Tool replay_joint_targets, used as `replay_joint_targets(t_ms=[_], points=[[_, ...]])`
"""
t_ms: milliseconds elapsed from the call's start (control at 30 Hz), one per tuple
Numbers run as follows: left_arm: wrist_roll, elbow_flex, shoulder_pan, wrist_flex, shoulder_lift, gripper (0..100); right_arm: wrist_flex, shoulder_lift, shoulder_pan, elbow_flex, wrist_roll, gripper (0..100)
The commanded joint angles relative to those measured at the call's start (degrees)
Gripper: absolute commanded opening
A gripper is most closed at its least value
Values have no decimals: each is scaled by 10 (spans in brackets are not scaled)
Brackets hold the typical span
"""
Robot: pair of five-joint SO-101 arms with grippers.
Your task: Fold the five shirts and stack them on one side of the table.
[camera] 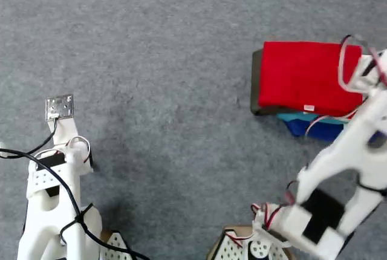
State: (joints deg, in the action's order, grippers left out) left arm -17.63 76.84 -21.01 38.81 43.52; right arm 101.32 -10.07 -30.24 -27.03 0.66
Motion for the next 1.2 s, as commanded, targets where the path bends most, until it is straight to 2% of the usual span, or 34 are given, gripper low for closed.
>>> replay_joint_targets(t_ms=[0,100,233,567,700,800,1033,1167], points=[[-5,-2,8,-4,11,19,7,-81,51,78,3,58],[-5,3,12,-3,11,19,7,-135,119,157,-13,0],[-5,5,12,-3,11,19,-57,-221,197,288,-18,1],[-5,6,13,-3,12,18,-349,-529,276,792,-62,2],[-2,12,13,-6,29,18,-396,-647,283,925,-62,3],[-4,54,13,-22,92,18,-393,-710,290,988,-62,4],[-2,178,13,-19,350,19,-363,-768,291,1078,-57,4],[-2,204,13,67,487,21,-365,-783,291,1113,-56,4]])
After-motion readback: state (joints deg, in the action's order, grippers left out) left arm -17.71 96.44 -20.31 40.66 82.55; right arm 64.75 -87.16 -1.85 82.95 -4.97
